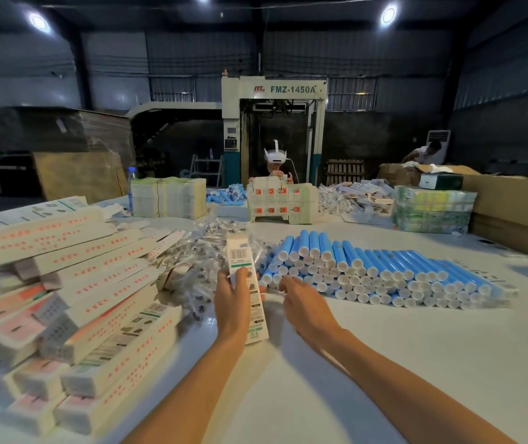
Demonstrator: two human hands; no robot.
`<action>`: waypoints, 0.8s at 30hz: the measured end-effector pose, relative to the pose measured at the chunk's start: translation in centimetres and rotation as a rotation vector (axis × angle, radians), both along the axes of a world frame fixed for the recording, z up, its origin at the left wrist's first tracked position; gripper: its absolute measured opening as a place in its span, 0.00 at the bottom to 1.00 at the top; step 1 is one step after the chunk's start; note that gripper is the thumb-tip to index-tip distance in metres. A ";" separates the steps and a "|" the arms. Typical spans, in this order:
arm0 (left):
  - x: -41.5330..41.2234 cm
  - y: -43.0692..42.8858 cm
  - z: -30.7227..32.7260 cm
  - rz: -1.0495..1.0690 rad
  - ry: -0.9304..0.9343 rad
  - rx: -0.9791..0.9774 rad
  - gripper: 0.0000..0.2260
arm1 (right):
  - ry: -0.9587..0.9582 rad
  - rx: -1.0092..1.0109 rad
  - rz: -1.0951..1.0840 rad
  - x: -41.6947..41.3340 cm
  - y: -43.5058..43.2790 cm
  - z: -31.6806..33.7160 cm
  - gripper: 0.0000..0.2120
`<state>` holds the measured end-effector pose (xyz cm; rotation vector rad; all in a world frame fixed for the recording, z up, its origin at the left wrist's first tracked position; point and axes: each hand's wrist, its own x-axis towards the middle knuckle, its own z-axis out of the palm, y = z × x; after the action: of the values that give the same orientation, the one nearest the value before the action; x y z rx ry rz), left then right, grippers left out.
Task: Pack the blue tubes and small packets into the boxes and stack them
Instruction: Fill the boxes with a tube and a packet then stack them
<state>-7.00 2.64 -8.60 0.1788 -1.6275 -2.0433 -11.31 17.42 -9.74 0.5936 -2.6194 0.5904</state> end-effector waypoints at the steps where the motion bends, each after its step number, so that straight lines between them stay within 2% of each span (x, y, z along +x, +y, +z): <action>1: 0.0 0.2 0.1 -0.063 -0.007 0.034 0.04 | 0.021 -0.020 -0.015 0.3 0.8 0.5 0.10; 6: 0.8 1.6 0.7 -0.299 -0.014 0.007 0.13 | 0.054 -0.280 -0.043 2.5 6.5 4.5 0.11; 9: 1.5 2.6 0.7 -0.428 0.010 -0.061 0.23 | 0.176 -0.417 -0.031 4.8 9.5 7.7 0.09; 12: 2.0 3.2 0.8 -0.492 0.024 -0.142 0.26 | 0.254 -0.517 0.026 6.7 11.2 11.3 0.09; 15: 2.3 3.8 0.7 -0.547 0.039 -0.166 0.23 | 0.316 -0.426 0.081 7.7 11.3 14.3 0.08; 19: 2.9 4.6 0.9 -0.554 0.062 -0.183 0.19 | 0.369 -0.151 0.157 7.9 10.0 16.2 0.08; 22: 3.2 4.9 1.0 -0.558 0.075 -0.204 0.16 | 0.312 0.082 0.188 7.4 8.9 16.2 0.08; 24: 3.6 5.1 1.2 -0.567 0.076 -0.202 0.18 | 0.235 0.107 0.209 7.0 8.1 16.0 0.08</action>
<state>-3.43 7.75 -7.35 -0.4789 -1.9818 -2.2157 -4.29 25.50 6.22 0.9206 -2.3950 0.4133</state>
